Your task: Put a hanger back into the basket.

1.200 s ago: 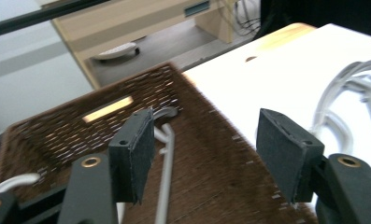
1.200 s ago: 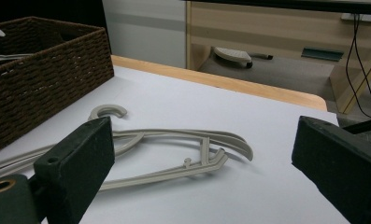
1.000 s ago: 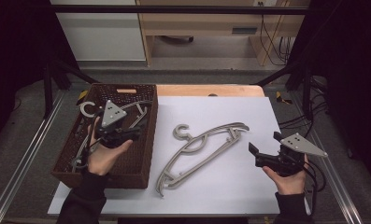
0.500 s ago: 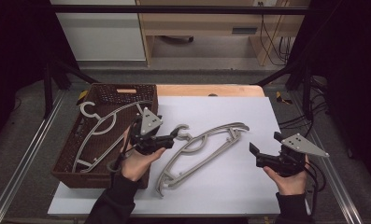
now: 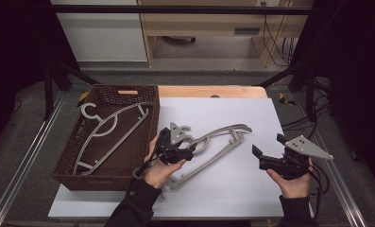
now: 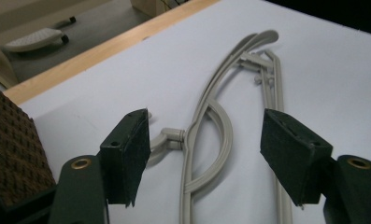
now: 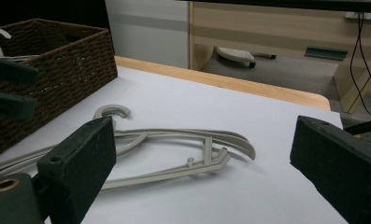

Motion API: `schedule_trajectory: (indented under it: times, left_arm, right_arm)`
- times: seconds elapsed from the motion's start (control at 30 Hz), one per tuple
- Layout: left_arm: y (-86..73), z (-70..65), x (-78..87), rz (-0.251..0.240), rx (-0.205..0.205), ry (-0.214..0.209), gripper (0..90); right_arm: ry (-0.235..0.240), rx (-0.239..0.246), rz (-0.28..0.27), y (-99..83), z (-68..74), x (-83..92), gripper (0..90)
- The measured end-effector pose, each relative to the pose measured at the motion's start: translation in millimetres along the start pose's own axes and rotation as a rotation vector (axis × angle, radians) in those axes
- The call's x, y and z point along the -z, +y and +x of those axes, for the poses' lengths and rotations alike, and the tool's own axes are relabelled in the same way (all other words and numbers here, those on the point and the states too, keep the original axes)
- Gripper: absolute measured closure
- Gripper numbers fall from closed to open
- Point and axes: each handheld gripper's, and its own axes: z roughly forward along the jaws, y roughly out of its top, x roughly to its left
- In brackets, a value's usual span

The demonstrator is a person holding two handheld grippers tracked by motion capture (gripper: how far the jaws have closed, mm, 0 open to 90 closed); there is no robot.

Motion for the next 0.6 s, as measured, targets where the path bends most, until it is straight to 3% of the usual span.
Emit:
schedule_trajectory:
  times: [0.17, 0.23, 0.33, 0.47, 0.6]
  left_arm:
    - [-8.3, -5.3, -16.0, 0.064, -0.025, 0.019, 36.3]
    - [-12.2, -7.1, -23.6, 0.086, -0.011, 0.013, 37.0]
    - [-16.4, -7.0, -31.6, 0.126, -0.028, 0.011, 38.8]
    - [-20.6, -6.1, -37.4, 0.146, -0.016, 0.011, 40.7]
    - [-21.2, -5.4, -37.4, 0.157, -0.034, 0.005, 42.2]
  right_arm:
    - [0.004, 0.005, 0.002, -0.2, 0.2, -0.9, 7.5]
    - [0.007, 0.006, 0.004, -0.2, 0.3, -0.4, 7.6]
    - [0.008, 0.002, 0.0, -0.1, 0.5, -0.5, 7.6]
    - [0.009, -0.005, 0.004, 0.1, 0.3, -0.4, 7.6]
    - [0.012, -0.008, -0.001, 1.2, -0.8, 1.2, 7.7]
